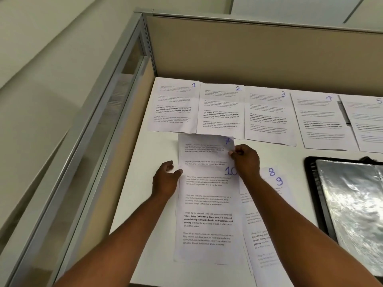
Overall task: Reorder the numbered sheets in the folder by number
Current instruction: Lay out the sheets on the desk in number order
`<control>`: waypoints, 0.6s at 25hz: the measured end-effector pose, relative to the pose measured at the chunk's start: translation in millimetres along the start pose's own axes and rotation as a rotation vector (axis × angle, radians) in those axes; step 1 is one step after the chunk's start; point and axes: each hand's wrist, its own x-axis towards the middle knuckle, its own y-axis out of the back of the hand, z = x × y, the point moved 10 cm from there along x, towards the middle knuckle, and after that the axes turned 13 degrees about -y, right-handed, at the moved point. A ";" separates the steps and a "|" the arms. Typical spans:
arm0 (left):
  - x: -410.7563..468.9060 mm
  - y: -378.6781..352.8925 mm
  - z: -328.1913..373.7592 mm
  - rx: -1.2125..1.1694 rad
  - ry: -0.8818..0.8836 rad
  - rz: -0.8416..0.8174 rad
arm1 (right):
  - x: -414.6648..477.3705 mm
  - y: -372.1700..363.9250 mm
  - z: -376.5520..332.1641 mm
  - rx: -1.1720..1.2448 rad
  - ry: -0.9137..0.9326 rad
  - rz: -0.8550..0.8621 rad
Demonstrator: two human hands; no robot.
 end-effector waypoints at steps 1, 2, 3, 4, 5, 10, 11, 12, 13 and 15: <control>2.7 -1.8 1.1 -0.008 0.004 -0.004 | -0.6 7.8 -2.9 0.056 0.015 0.001; 5.1 -6.2 2.8 -0.024 0.012 -0.019 | -1.5 16.6 -6.2 0.110 0.031 0.001; 7.2 -12.1 6.4 -0.051 0.018 -0.040 | -2.0 25.9 -9.2 0.158 0.048 -0.003; 9.0 -17.9 12.0 -0.083 0.014 -0.055 | -3.4 35.8 -13.1 0.202 0.068 -0.006; 11.3 -22.0 19.5 -0.109 0.000 -0.054 | -4.9 45.6 -17.1 0.239 0.089 -0.013; 28.6 -23.3 80.0 -0.209 -0.148 0.019 | -10.0 88.2 -39.6 0.389 0.163 -0.078; 32.1 -21.7 92.2 -0.221 -0.175 0.026 | -10.7 96.0 -45.7 0.413 0.183 -0.084; 34.5 -19.9 104.2 -0.232 -0.199 0.029 | -11.6 103.6 -52.3 0.438 0.204 -0.090; 35.9 -18.1 115.3 -0.236 -0.225 0.027 | -13.7 111.2 -59.2 0.462 0.224 -0.094; 35.8 -14.5 137.2 -0.234 -0.279 0.015 | -18.0 125.1 -73.2 0.507 0.256 -0.084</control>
